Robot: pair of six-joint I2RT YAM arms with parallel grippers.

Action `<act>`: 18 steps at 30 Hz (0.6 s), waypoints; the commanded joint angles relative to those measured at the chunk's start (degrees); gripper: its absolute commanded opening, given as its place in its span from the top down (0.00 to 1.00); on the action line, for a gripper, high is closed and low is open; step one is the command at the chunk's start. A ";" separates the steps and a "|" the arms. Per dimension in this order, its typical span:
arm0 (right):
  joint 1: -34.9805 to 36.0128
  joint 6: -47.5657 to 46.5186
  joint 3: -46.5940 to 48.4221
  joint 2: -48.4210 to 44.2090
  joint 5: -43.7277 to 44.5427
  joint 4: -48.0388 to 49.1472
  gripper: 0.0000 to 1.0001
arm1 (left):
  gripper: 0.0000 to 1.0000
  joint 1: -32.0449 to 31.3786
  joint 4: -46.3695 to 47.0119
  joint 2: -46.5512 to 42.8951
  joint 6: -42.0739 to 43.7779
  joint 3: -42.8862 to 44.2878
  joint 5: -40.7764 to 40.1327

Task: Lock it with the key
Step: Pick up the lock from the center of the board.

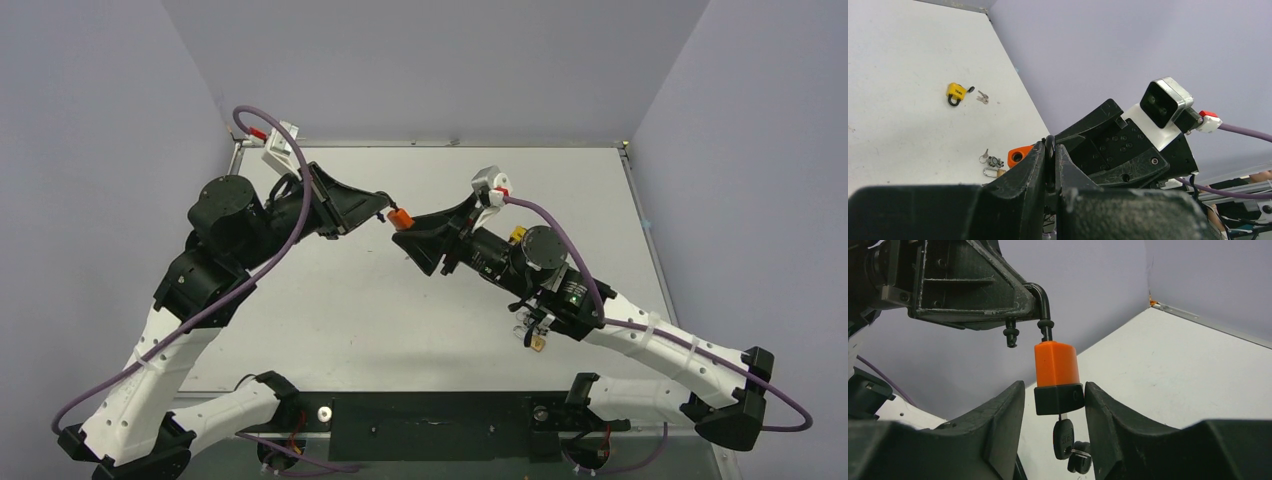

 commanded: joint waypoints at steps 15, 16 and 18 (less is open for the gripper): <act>1.61 1.95 -1.40 1.70 2.63 9.40 0.57 | 1.00 -1.50 2.10 0.30 -0.05 4.28 -2.97; 1.62 1.98 -1.65 1.64 2.86 9.49 0.57 | 1.00 -1.47 2.08 0.41 -0.04 4.43 -2.98; 1.62 2.14 -1.73 1.59 3.01 9.69 0.56 | 1.00 -1.59 2.01 0.42 -0.01 4.56 -3.04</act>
